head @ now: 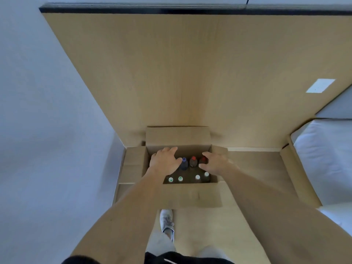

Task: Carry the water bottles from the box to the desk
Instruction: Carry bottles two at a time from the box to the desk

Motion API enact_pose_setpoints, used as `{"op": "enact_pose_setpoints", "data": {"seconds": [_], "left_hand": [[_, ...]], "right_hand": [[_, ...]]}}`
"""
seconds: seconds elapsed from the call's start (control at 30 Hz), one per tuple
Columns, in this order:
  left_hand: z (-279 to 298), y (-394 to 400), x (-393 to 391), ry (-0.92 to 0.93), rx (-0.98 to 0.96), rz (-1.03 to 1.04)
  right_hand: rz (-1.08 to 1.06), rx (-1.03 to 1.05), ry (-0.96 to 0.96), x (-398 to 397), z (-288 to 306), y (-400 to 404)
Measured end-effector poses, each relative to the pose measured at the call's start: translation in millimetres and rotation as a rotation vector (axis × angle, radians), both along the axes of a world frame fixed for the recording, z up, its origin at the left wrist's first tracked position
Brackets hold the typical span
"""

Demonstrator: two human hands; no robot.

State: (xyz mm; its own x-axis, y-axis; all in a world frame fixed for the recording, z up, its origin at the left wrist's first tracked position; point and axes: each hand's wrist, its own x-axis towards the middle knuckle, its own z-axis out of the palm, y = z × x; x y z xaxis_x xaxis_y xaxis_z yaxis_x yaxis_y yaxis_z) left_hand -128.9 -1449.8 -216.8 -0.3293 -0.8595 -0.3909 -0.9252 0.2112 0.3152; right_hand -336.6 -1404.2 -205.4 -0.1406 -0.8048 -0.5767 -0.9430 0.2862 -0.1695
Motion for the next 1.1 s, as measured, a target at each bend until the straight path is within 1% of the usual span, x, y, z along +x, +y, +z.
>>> {"op": "enact_pose_setpoints", "data": {"seconds": [0.17, 0.33, 0.5, 0.67, 0.87, 1.1], "left_hand": [[-23.2, -60.8, -4.9, -0.036, 0.050, -0.069], [-57.7, -95.4, -18.3, -0.032, 0.115, -0.129], [-108.6, -119.0, -26.6, -0.040, 0.182, -0.138], [-169.8, -129.7, -32.4, -0.058, 0.248, -0.104], [-247.7, -145.0, -36.3, -0.077, 0.292, -0.065], [-319.4, -164.1, -14.0, -0.121, 0.316, 0.003]], "right_hand": [[-0.028, 0.039, -0.019, 4.6, -24.8, -54.3], [-0.077, 0.082, -0.028, -11.1, -62.7, -87.0], [-0.082, 0.157, -0.011, -35.0, -117.8, -111.0], [-0.103, 0.243, -0.046, -54.0, -189.4, -122.2], [-0.098, 0.287, -0.033, -70.5, -270.3, -131.6], [-0.068, 0.310, -0.050, -68.3, -330.8, -150.7]]}}
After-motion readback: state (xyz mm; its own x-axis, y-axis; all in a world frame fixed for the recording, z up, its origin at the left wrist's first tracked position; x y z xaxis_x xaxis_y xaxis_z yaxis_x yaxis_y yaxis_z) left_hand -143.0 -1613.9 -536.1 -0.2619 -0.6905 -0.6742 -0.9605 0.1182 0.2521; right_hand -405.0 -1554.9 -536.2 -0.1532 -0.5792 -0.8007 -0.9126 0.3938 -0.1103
